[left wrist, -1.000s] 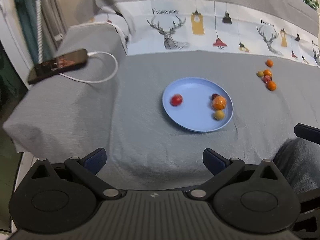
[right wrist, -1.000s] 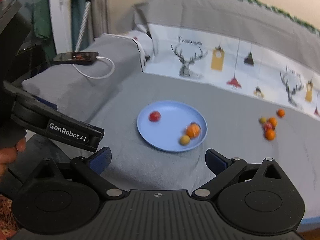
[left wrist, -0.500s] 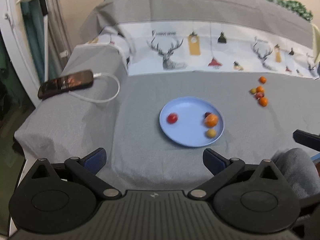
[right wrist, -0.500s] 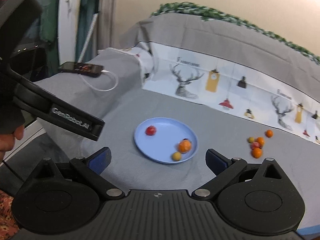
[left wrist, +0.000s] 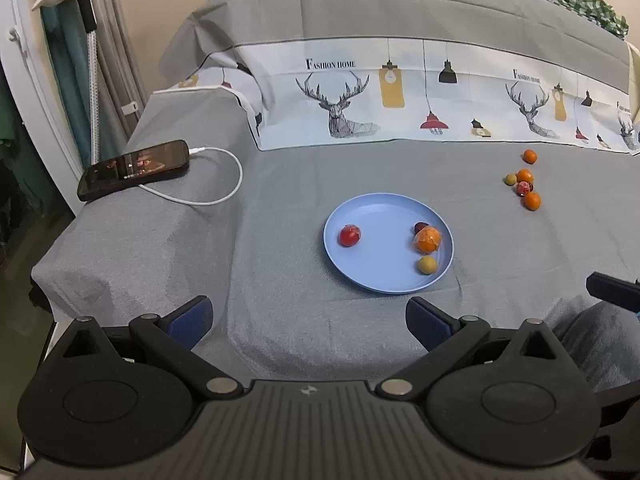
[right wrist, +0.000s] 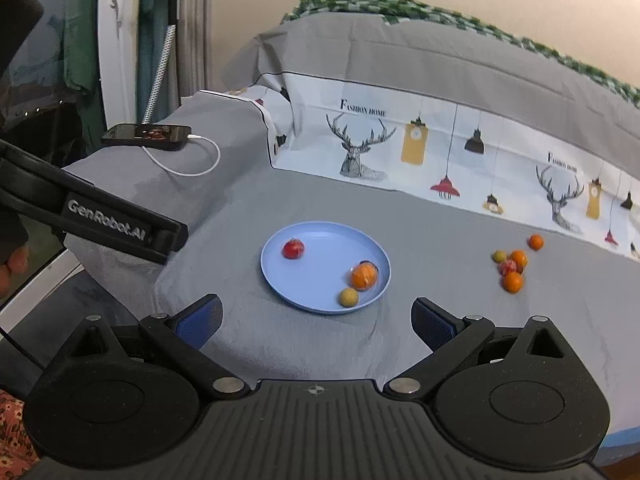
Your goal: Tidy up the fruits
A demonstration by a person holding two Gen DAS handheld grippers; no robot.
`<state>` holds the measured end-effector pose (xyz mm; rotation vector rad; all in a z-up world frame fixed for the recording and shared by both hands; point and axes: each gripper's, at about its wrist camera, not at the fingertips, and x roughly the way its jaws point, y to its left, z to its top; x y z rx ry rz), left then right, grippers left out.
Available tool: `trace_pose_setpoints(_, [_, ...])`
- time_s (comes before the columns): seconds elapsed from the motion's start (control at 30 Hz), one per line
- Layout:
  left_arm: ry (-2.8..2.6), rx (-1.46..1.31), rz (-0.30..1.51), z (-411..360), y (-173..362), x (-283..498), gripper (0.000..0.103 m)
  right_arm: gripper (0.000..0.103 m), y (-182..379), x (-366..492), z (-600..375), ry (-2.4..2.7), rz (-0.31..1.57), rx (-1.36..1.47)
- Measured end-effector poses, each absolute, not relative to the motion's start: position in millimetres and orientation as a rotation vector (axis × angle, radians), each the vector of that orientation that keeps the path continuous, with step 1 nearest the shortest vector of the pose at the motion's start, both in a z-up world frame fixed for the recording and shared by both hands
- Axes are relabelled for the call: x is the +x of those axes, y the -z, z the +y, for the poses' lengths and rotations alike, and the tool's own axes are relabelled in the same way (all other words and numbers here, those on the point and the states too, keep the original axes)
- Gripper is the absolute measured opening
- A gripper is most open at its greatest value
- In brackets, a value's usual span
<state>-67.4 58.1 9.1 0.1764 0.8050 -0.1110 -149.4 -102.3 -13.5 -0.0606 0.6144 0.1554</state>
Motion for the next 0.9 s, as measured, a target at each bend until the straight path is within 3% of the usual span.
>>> trace_pose_setpoints(0.43, [0.093, 0.176, 0.874, 33.8, -2.7, -13.2, 0.103, 0.100, 43.2, -108.8, -139.6, -0.117, 0.690, 0.162])
trace_pose_setpoints(0.9, [0.142, 0.219, 0.897, -43.6, 11.6, 52.4, 0.103, 0.101, 89.4, -54.3, -217.0, 0.127, 0.750, 0.298])
